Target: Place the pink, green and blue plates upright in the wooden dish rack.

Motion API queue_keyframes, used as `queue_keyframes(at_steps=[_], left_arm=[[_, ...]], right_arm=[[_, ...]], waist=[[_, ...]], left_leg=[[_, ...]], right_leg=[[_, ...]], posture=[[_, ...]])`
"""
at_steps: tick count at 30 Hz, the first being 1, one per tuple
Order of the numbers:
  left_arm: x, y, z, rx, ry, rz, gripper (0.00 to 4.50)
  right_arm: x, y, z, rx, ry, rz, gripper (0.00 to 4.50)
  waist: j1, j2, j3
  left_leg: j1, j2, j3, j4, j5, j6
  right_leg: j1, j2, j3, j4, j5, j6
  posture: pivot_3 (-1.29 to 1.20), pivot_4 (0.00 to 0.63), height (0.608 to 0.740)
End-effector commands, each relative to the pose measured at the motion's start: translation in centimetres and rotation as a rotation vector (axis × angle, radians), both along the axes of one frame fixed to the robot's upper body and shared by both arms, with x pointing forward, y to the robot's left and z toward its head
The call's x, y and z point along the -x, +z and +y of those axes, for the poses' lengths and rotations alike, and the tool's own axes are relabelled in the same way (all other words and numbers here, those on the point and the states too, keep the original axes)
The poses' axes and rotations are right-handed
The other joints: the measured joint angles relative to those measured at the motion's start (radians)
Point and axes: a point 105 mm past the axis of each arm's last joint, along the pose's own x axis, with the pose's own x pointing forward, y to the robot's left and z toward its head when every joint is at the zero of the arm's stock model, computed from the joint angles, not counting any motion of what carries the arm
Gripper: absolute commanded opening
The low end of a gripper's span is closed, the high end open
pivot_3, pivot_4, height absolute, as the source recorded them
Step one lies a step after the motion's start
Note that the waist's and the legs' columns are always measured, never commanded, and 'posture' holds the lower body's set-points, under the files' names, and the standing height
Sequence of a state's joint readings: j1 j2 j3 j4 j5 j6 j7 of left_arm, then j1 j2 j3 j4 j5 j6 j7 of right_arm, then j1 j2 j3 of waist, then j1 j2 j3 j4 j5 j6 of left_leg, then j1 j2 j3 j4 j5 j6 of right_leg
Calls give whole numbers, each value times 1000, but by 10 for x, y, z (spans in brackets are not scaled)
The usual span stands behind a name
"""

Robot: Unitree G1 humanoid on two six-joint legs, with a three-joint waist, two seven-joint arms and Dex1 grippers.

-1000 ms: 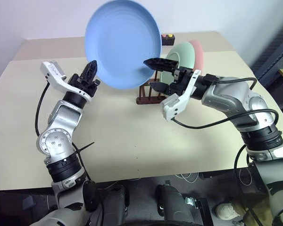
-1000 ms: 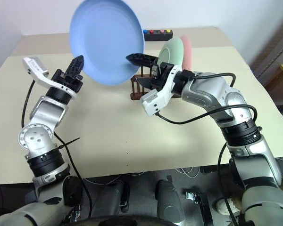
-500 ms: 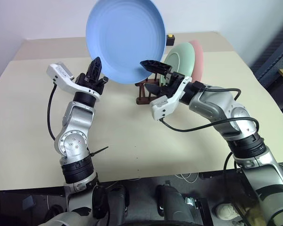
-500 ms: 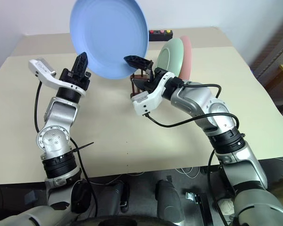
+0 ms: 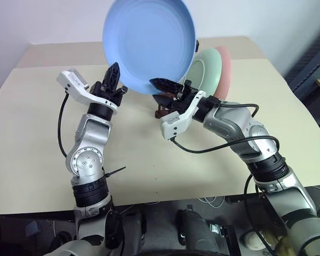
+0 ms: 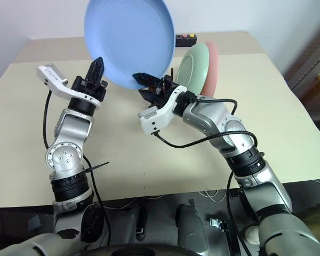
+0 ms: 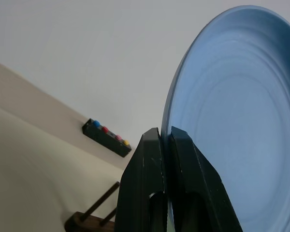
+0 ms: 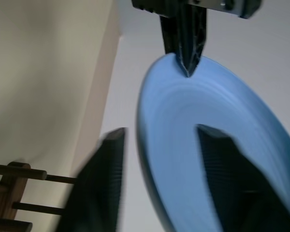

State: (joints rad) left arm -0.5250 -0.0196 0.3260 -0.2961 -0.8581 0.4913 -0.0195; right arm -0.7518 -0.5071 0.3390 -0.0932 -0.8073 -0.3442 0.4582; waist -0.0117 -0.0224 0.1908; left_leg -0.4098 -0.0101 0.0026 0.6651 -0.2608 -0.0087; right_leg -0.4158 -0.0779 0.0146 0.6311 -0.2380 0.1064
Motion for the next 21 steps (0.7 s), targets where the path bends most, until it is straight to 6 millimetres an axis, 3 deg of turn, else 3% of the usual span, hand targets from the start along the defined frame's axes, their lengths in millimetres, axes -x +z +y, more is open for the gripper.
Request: queue_keyframes(at_steps=[1,12,15,20,21], left_arm=[[10,16,-4,-1,-16,-78,0],[13,14,-10,21,-75,-72,0],[13,13,-9,32,-84,-69,949],[20,20,-10,104,-188,-99,3265],[21,20,-10,107,-201,-97,3265]], right_arm=[[1,12,-1,-20,-3,-37,197],[2,18,-1,-67,0,-18,57],[2,17,-1,-70,0,-15,0],[3,15,-2,-74,5,-4,0],[4,14,-2,-73,6,-4,0]], waist=[[0,0,0],[0,0,0],[1,0,0],[0,0,0],[0,0,0]], left_leg=[[0,0,0,0,0,0],[1,0,-1,0,0,0],[1,0,-1,0,0,0],[1,0,-1,0,0,0],[1,0,-2,0,0,0]], right_leg=[[0,0,0,0,0,0],[1,0,-1,0,0,0],[1,0,-1,-1,0,0],[2,0,-1,-1,0,0],[2,0,-1,-1,0,0]], posture=[[0,150,740],[0,150,740],[0,150,740],[0,150,740],[0,150,740]])
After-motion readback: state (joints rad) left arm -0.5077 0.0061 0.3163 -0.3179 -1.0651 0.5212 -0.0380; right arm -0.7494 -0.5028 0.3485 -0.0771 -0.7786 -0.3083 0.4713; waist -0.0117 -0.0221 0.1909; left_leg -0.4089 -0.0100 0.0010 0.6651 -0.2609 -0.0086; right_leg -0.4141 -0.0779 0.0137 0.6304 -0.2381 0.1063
